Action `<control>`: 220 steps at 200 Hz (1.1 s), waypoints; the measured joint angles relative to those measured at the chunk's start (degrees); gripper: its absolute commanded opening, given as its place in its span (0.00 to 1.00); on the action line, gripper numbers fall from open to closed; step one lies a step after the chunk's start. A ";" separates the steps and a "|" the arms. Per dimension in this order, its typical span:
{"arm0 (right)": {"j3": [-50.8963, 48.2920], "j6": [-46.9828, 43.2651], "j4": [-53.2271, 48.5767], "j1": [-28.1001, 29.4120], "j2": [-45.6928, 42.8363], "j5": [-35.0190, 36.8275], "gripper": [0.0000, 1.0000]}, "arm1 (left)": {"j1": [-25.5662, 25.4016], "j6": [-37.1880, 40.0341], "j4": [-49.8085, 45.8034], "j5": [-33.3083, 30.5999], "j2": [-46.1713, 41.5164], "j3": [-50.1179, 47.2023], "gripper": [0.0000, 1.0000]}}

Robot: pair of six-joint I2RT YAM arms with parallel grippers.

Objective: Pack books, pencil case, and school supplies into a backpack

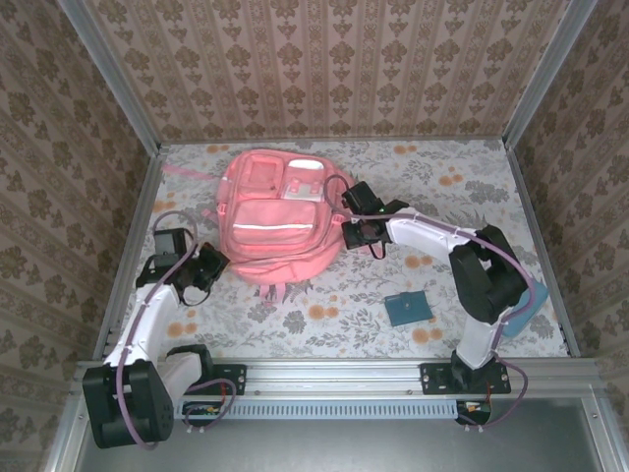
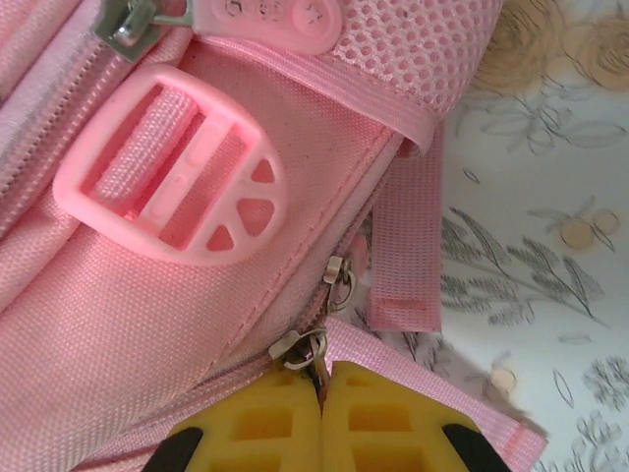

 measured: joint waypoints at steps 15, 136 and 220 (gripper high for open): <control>1.40 -0.31 0.02 -0.15 1.25 -0.87 0.00 | 0.74 0.50 -0.11 0.15 0.00 0.00 0.00; -8.00 0.76 -4.24 0.79 -12.96 -10.82 0.63 | 1.73 8.02 -5.75 -0.26 -1.40 8.48 0.72; -10.16 12.20 0.94 0.02 -21.64 -8.83 0.69 | -16.11 15.04 -6.62 -6.73 2.73 17.14 0.78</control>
